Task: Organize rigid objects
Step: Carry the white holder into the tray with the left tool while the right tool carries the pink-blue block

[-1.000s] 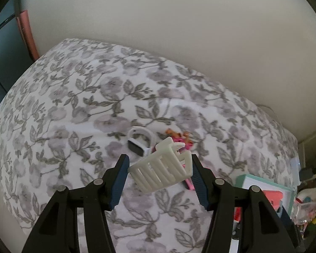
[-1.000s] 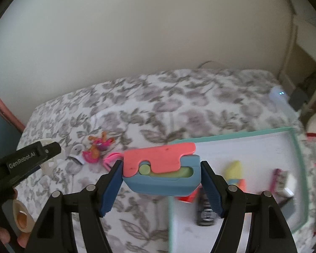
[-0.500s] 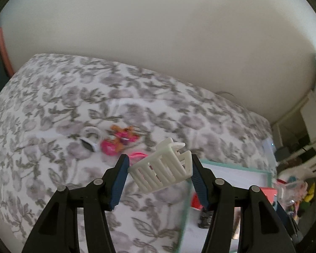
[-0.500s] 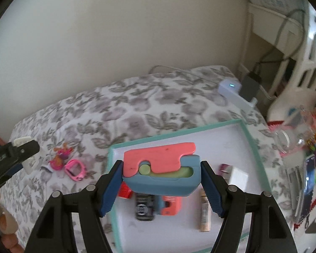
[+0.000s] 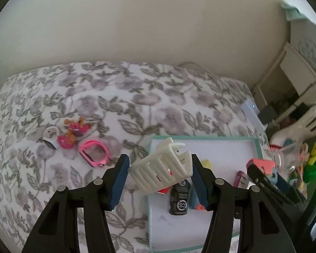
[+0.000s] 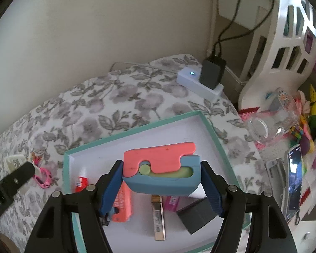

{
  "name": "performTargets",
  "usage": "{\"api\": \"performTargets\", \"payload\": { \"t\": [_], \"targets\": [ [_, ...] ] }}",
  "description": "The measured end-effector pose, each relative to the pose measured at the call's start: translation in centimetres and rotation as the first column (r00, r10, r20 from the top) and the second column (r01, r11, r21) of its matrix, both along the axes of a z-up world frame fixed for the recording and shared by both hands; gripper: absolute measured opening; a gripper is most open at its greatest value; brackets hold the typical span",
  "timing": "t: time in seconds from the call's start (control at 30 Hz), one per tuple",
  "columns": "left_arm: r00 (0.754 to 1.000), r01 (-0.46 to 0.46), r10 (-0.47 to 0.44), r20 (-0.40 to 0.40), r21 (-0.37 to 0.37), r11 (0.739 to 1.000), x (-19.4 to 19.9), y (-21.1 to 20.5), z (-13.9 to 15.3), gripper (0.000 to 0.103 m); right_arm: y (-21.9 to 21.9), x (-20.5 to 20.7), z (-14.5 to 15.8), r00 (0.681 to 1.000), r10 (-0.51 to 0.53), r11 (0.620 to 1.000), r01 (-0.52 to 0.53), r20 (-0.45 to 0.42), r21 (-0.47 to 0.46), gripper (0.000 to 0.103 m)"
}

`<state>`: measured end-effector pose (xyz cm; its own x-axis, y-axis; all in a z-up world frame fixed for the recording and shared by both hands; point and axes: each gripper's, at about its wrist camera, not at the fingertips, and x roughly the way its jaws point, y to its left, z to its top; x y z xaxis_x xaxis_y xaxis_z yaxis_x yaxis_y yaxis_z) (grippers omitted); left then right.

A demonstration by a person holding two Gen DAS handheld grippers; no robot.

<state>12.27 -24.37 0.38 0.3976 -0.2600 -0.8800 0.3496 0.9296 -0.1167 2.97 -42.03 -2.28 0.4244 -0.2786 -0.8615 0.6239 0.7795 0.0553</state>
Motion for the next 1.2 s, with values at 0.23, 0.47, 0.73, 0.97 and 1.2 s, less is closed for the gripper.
{"api": "performTargets", "payload": {
  "t": [0.23, 0.47, 0.73, 0.97, 1.2],
  "targets": [
    [0.997, 0.072, -0.072, 0.0, 0.055, 0.996, -1.2, -2.8, -1.8, 0.059, -1.6, -0.5, -0.7, 1.0, -0.03, 0.999, 0.03, -0.004, 0.012, 0.074],
    [0.992, 0.126, -0.125, -0.018, 0.11, 0.986, -2.0, -4.8, -4.6, 0.06, -2.1, -0.1, -3.4, 0.999, -0.023, 0.998, 0.025, -0.03, 0.065, 0.074],
    [0.987, 0.156, -0.151, -0.048, 0.14, 0.978, -2.3, -5.8, -6.8, 0.06, -2.7, -0.4, -5.2, 0.996, -0.051, 0.995, 0.057, -0.071, 0.084, 0.074],
    [0.986, 0.164, -0.154, -0.071, 0.165, 0.973, -2.4, -5.9, -7.8, 0.06, -2.4, -0.2, -5.3, 0.996, -0.038, 0.997, 0.044, -0.084, 0.071, 0.075],
    [0.986, 0.159, -0.147, -0.082, 0.169, 0.973, -2.3, -5.8, -7.9, 0.07, -2.3, -0.2, -5.4, 0.995, -0.04, 0.997, 0.046, -0.087, 0.069, 0.075]
  ]
}}
